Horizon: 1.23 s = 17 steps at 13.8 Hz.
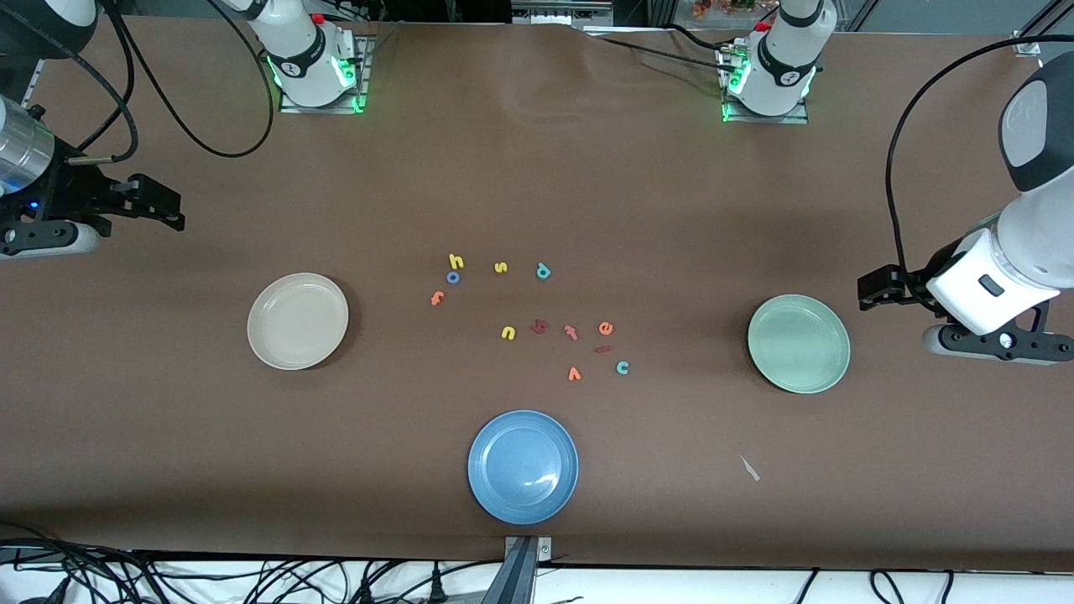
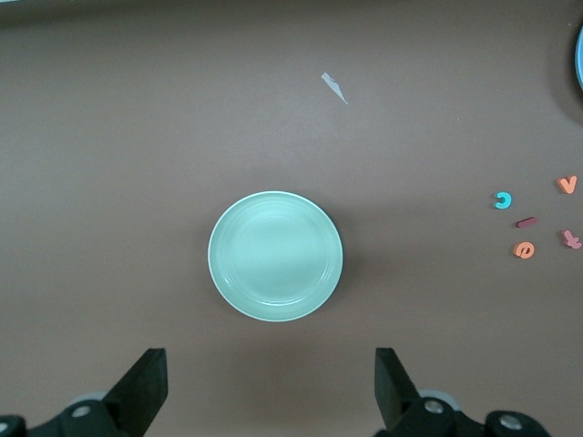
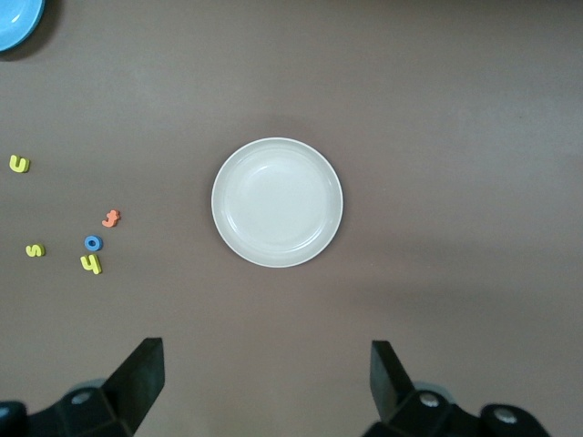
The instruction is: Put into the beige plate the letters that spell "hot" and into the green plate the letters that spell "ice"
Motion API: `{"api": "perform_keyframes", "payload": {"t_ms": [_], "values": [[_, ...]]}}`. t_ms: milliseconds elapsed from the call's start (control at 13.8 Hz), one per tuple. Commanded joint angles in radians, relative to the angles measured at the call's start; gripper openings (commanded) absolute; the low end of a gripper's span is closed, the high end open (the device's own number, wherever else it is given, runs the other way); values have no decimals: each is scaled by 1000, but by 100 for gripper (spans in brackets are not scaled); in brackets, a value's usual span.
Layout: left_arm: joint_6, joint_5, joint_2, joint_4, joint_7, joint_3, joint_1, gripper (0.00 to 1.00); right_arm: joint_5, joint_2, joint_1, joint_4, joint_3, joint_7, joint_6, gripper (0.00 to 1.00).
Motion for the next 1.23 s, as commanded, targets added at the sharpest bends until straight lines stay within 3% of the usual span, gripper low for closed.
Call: {"api": "perform_keyframes", "payload": {"t_ms": [0, 1162], "values": [[-9, -5, -23, -22, 19, 11, -4, 100, -7, -5, 2, -10, 3, 23, -21, 100], [-9, -16, -21, -20, 25, 11, -4, 100, -4, 11, 0, 27, 1, 26, -26, 100]]}}
